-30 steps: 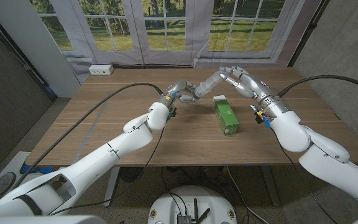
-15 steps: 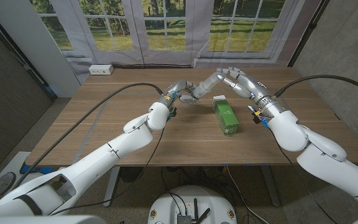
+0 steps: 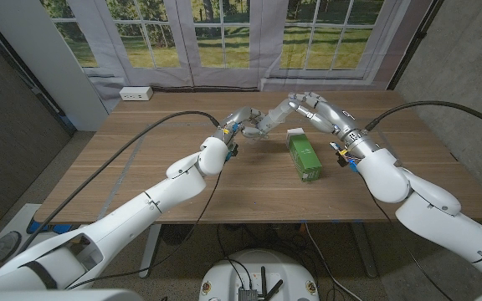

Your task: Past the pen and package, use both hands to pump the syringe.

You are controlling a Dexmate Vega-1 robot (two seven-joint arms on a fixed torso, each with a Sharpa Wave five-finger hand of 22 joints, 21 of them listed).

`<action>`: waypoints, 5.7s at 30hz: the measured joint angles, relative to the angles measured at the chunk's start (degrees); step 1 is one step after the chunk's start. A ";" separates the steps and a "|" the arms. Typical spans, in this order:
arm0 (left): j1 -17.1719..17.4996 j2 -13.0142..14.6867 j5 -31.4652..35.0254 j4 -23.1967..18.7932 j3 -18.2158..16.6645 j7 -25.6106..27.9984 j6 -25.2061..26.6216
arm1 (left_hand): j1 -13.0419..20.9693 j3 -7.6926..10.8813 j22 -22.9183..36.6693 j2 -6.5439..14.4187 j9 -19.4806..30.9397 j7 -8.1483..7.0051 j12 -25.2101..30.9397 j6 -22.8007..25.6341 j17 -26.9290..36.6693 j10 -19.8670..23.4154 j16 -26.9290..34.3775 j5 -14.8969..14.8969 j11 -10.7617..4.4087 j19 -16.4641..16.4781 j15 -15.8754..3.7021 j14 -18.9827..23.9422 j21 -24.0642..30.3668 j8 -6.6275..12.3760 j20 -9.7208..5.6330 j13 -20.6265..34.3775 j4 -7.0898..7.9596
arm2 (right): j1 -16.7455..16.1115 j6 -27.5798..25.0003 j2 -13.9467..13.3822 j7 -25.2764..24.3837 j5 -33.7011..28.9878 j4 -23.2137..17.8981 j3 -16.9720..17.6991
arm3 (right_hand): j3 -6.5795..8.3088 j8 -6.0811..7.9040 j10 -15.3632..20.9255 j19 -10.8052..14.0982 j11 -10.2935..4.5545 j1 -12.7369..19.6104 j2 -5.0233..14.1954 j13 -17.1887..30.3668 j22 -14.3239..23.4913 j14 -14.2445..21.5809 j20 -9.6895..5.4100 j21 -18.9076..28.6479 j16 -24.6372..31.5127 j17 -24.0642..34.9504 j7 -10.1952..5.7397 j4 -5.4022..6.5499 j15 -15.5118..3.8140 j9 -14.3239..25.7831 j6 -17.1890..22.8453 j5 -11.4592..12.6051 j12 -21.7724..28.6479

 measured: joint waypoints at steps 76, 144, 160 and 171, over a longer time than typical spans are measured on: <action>1.56 0.53 0.30 -1.46 -0.73 0.63 0.18 | 0.00 -0.01 0.00 0.00 -0.01 0.01 0.33 0.84 0.15 0.02 0.26 -0.01 0.00 0.00 -0.02 -0.01 0.00 0.27 0.00 -0.12 0.01 | 5.85 -0.89 0.71 1.40 -0.97 3.62 -8.98 | -0.23 -0.38 0.60 0.01 0.62 -0.46 0.46 0.24 -0.01 0.00 0.01 0.00 0.50 0.25 0.40 -0.23 0.00 -0.08 0.60 0.00 -0.44; 0.11 5.93 5.49 -9.16 -0.17 -7.35 8.93 | 0.00 -0.01 0.00 0.00 0.36 0.01 0.26 0.84 -0.01 0.02 -0.03 -0.22 -0.01 -0.21 -0.14 -0.12 0.00 -0.08 -0.21 -0.07 0.01 | 2.51 1.49 3.19 -5.33 4.38 5.10 -1.79 | -0.32 -1.15 -0.67 1.04 1.65 -0.46 0.46 0.38 -0.02 0.62 1.03 0.43 1.15 0.80 -0.84 -0.64 0.62 -0.06 -1.70 0.00 -0.42; 0.33 9.88 8.55 -14.39 -1.36 -10.97 13.88 | 0.00 -0.01 0.00 0.00 -0.02 0.00 0.10 0.84 0.00 -0.28 -0.25 0.01 -0.31 -0.21 -0.32 -0.30 0.00 -0.40 -0.21 -0.08 0.01 | 7.88 6.92 6.40 -6.25 8.15 12.90 -2.92 | -0.32 -1.14 -1.36 1.45 1.73 -0.46 0.46 0.38 -0.02 0.40 1.45 0.43 1.15 0.80 -0.52 -0.63 0.84 -0.06 -2.20 0.00 -0.42; 0.45 13.79 10.60 -17.08 -2.29 -14.46 14.38 | 0.00 -0.01 0.00 0.00 -0.04 0.00 0.03 0.84 -0.02 -0.28 -0.41 0.01 -0.31 -0.42 -0.32 -0.31 0.00 -0.27 0.01 -0.09 0.01 | 10.53 10.72 9.05 -7.44 12.26 18.24 -3.17 | -0.32 -1.11 -1.36 2.38 1.74 -0.46 0.46 0.38 -0.15 1.65 0.51 0.43 1.57 0.64 -0.51 -0.63 1.03 -0.06 -2.81 0.00 -0.42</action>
